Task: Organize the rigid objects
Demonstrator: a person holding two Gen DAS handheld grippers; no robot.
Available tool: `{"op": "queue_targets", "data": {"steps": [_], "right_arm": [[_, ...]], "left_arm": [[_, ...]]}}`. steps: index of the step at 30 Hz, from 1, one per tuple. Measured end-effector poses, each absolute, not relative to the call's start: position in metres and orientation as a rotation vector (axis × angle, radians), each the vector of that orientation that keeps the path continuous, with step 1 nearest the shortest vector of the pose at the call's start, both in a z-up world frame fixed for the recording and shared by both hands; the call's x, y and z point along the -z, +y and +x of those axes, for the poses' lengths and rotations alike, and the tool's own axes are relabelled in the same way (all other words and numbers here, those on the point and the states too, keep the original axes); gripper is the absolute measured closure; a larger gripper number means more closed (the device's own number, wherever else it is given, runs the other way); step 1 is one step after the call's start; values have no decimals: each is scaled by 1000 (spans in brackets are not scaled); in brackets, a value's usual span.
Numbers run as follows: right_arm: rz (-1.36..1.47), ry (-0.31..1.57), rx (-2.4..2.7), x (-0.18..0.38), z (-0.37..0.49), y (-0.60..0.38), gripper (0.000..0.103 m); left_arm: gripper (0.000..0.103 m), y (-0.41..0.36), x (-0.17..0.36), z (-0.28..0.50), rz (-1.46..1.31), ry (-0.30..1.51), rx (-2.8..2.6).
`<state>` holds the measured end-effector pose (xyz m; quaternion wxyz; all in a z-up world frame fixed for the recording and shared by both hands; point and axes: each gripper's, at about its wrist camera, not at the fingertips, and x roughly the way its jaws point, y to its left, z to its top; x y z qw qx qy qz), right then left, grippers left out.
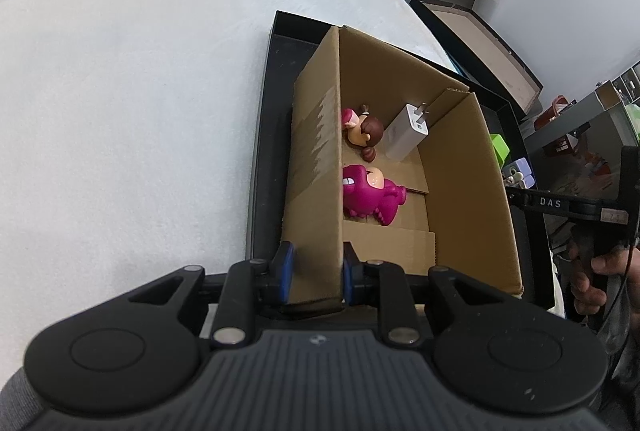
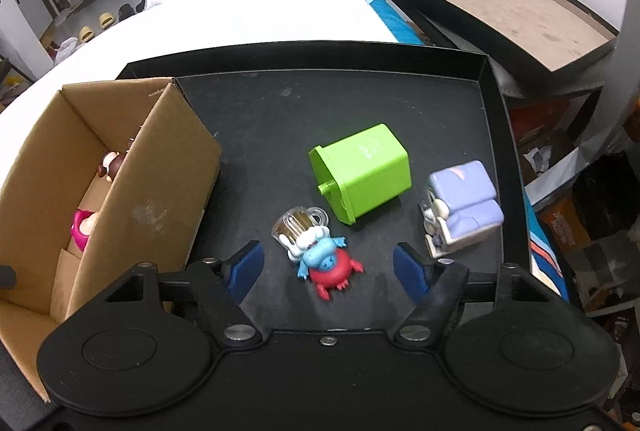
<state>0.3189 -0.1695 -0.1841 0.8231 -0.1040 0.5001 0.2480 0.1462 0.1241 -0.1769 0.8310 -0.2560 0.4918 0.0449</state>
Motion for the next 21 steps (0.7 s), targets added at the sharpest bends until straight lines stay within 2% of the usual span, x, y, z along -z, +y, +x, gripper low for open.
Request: {"op": "queue_targets", "data": {"steps": [9,16,21], "right_arm": [[-202,1067,-528,194,328,-166,42],[-191,1093,-567,199,324,-164,64],[-192,1101,-579,198,319,-165,69]], "left_arm": [[80,122,178,148,-534,1050,-99],[80,122,177,146,-528,1045,-102],[80,121,176,146,-522,1041,-102]]}}
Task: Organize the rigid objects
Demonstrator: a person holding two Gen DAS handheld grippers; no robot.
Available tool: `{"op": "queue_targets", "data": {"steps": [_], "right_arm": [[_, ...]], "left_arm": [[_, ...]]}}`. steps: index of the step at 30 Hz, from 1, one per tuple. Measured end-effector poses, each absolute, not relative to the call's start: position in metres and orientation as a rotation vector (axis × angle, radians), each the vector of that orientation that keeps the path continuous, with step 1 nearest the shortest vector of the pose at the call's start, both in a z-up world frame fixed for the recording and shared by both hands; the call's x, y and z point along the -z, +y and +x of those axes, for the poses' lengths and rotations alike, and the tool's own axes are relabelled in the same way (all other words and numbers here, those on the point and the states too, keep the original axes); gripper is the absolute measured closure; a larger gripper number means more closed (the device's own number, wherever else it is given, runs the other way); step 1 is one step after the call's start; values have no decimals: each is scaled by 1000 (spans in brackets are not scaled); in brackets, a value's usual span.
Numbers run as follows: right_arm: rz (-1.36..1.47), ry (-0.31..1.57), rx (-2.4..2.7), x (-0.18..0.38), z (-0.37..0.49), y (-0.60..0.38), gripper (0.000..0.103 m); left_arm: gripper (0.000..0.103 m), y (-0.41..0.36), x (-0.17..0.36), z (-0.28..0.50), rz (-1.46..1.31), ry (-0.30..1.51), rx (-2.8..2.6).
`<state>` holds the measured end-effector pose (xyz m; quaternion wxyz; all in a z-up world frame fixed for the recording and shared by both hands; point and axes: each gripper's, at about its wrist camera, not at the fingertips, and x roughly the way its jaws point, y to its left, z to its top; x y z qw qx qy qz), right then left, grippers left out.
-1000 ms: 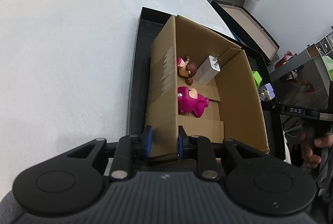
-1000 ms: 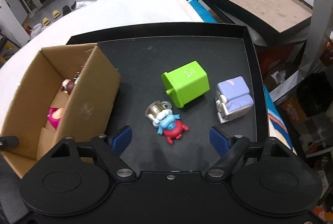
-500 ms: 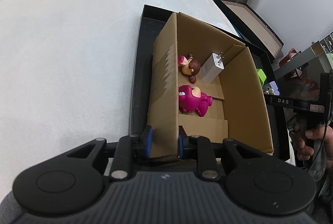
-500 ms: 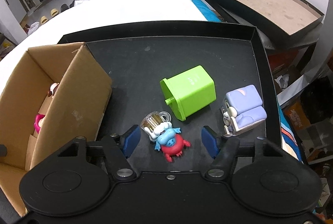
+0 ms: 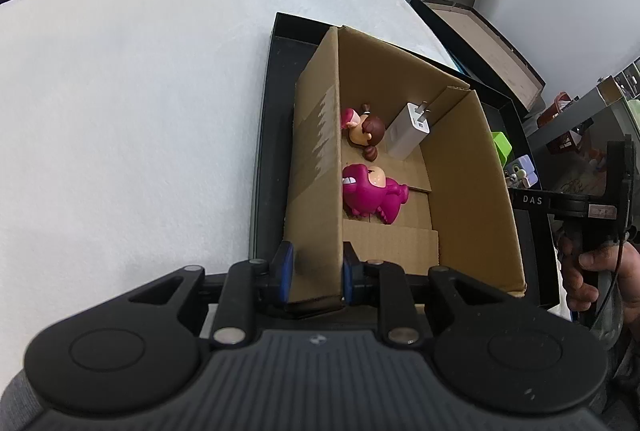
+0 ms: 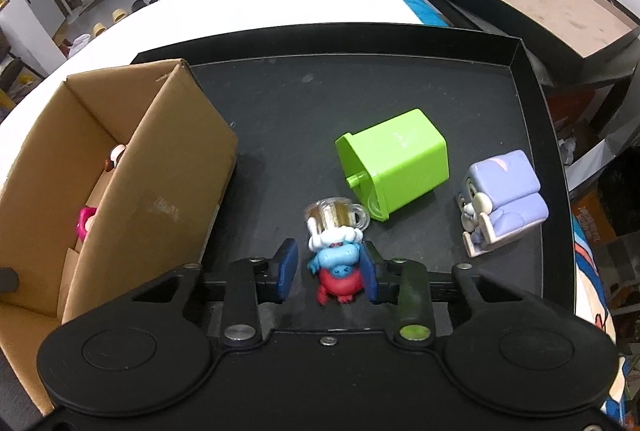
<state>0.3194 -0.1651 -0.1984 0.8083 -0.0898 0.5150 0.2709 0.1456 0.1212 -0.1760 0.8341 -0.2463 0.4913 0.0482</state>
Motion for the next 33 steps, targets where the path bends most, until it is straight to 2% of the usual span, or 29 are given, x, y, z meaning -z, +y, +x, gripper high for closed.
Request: {"op": "queue_targets", "data": {"steps": [12,17,18,33], "right_arm": [[-118,1129,-594,189,317,-177,67],[-156,1114,-574,191,319,-174,47],[-168,1117,-568,193,319,-172,46],[-189,1101,-478,209,329,-163,46]], "left_arm": [[80,121,175,144,-519,1037,-103],[80,122,176,145,-523,1038,-98],[80,122,176,145,-525,1039,-96],[80,127,180,147,-547,1049,-83]]}}
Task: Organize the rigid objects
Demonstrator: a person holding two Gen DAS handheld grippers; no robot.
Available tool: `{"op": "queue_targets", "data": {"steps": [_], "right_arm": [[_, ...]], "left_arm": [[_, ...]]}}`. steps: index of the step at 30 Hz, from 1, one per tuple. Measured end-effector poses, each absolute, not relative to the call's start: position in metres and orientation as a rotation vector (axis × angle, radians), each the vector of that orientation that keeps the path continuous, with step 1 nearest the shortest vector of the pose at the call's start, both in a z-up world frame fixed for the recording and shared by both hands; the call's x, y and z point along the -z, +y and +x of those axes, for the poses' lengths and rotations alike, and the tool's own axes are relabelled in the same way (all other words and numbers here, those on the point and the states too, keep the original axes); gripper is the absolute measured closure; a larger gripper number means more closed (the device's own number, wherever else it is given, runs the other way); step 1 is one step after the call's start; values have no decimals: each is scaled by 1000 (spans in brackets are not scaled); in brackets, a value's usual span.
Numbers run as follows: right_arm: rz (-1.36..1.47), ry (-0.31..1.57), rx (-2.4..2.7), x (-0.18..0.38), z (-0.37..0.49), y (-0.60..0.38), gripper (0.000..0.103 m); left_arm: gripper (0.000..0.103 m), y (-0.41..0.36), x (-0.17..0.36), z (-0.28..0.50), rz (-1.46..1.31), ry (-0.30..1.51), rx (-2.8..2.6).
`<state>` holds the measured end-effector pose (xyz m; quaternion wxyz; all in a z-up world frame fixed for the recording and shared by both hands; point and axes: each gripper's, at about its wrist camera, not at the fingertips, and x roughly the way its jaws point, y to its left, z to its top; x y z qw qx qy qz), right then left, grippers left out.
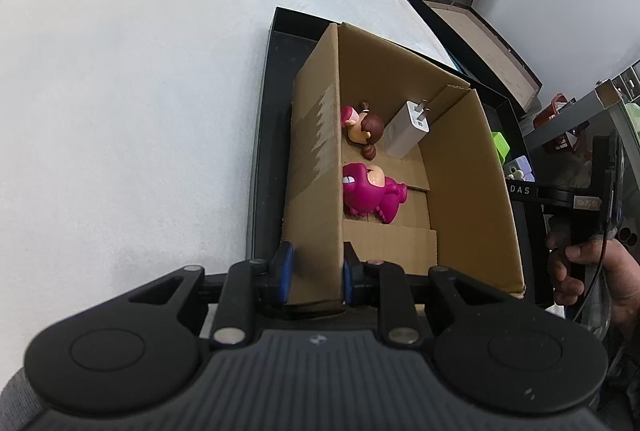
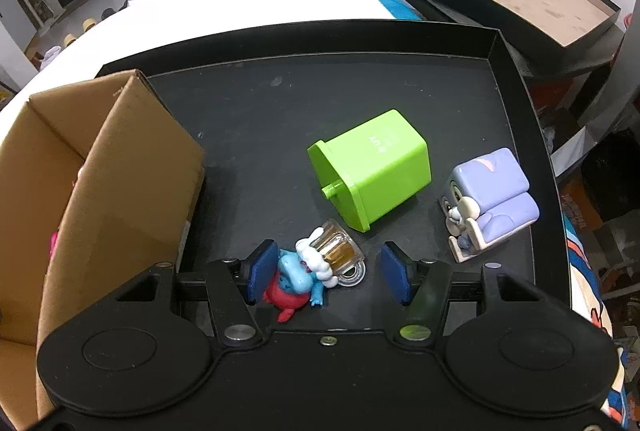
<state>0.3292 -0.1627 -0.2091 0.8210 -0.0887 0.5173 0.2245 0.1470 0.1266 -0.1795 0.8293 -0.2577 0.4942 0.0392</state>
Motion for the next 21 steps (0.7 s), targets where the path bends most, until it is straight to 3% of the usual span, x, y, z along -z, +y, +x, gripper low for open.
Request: {"op": "queue_targets", "data": {"steps": [6,11,18,21], "right_arm": [[-216,1110,-483,211,326,-161,50],[-214,1124,-506,210,322,-160,65],[-200,1135,-488,206,324,-166,63],[-165,1128,-501,201,325,-172,54]], "left_arm": [[80,126,179,147,-547,1048,-84],[80,126,178,146,-546,1045,-82],[80,126,177,145,-540,1039,-81],[80,125,176,145,-534,1041,-85]]}}
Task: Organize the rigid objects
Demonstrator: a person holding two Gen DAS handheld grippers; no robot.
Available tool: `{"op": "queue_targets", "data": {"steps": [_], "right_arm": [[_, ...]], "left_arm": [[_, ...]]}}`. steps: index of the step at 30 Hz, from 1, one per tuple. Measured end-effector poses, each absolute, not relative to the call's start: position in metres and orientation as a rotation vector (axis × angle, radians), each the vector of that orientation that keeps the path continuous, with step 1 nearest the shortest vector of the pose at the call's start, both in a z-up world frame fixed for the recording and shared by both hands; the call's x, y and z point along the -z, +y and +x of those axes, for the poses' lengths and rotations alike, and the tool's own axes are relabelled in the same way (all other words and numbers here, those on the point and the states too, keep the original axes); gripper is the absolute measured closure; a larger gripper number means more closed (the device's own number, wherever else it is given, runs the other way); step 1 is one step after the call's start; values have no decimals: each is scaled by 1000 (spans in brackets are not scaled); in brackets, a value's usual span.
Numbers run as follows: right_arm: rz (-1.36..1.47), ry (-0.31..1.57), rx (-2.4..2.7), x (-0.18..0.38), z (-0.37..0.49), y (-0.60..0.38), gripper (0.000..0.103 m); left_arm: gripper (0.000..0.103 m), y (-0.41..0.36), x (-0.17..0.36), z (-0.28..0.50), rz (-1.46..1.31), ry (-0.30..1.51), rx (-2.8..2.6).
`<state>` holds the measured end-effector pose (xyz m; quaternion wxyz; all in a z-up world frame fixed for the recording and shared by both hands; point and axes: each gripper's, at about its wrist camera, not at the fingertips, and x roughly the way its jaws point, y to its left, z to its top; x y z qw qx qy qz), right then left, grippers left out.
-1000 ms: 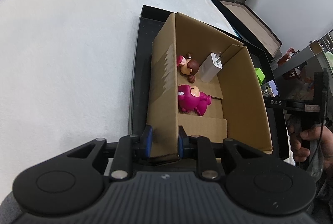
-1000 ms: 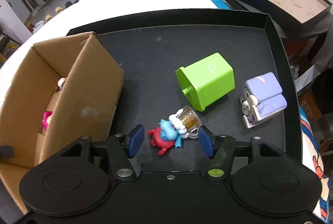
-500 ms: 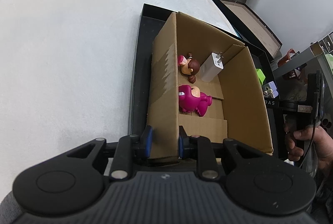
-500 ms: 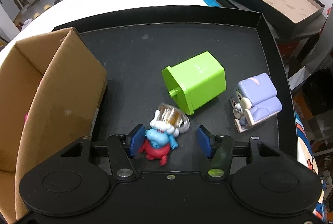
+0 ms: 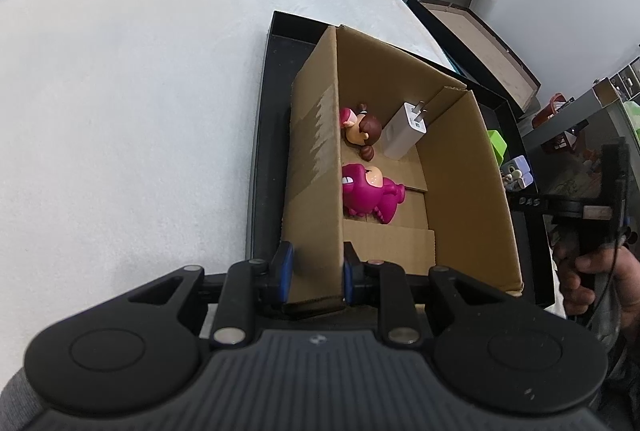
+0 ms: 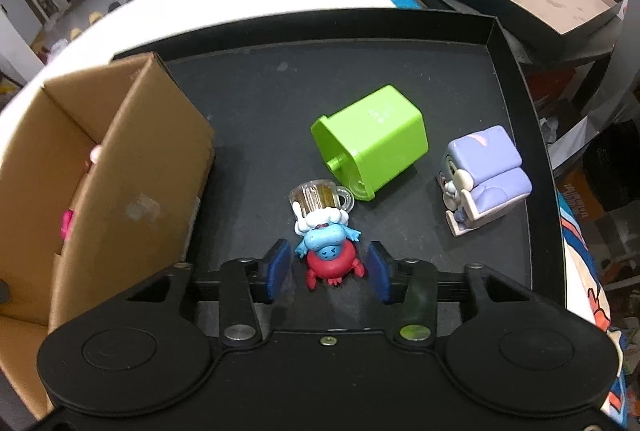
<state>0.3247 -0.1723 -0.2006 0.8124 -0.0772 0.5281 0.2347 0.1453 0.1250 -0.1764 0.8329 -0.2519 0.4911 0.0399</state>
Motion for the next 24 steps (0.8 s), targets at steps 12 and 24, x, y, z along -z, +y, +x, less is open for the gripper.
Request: {"op": "queue_targets", "data": {"steps": [12,24], "right_arm": [[-251,1067,-535,199,323,-159,43],[-354,1065,-551,216,324,-145,46]], "left_arm": [[80,126,178,144,-543,1035,-83],[80,129,178,145,-554,1037,-68]]}}
